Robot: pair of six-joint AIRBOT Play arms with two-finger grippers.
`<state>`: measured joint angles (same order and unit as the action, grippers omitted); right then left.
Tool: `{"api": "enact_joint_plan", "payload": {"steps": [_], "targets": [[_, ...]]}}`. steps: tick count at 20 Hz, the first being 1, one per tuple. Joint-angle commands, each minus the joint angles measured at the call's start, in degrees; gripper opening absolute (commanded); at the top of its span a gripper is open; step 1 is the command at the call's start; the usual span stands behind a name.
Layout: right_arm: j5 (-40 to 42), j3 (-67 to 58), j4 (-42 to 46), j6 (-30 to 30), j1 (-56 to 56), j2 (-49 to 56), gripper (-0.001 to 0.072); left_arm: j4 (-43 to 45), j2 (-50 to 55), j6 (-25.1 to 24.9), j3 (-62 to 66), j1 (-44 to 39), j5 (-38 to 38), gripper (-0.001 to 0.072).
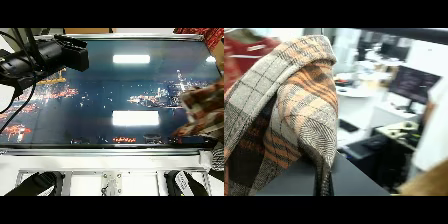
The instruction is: Fold the clothes and pants, and hang the long-sleeved shirts on hangers.
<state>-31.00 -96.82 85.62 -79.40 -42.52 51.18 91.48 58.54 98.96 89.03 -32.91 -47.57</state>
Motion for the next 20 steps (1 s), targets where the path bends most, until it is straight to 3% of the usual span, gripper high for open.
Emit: {"api": "enact_joint_plan", "payload": {"steps": [1,8,20], "targets": [[5.57,-0.09,2.89,-3.8,-9.68,-0.59,0.0022,-0.04,1.62,-0.13,-0.02,0.02,-0.04,0.002],[9.9,-0.15,2.86,-4.02,-18.91,-1.16,0.0022,-0.04,3.56,-0.11,-0.02,0.04,-0.26,0.002],[12.52,-0.15,2.86,-4.0,-20.72,-1.49,0.0023,-0.04,3.54,-0.11,0.0,0.04,-0.33,0.002]]}}
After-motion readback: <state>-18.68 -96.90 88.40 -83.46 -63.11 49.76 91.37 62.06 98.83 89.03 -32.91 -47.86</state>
